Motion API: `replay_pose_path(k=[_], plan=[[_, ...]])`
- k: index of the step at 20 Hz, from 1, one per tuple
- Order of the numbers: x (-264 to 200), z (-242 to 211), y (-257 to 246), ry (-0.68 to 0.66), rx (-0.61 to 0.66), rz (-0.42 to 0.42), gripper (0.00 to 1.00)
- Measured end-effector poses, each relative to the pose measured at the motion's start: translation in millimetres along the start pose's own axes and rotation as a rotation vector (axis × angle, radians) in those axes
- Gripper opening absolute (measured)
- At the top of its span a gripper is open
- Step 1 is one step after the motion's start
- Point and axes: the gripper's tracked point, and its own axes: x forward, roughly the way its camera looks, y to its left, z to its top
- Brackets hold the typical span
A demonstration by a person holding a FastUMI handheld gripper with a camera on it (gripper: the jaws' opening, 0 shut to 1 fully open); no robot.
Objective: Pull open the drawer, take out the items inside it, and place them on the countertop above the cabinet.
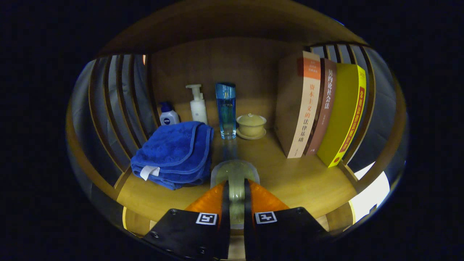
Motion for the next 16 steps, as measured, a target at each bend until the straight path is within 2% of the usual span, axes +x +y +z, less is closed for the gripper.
replay_pose_path(k=[7,16], plan=[[12,-8,10,0.030,-0.021,0.004,0.31],[-7,2,13,-0.012,-0.017,0.033,0.90]])
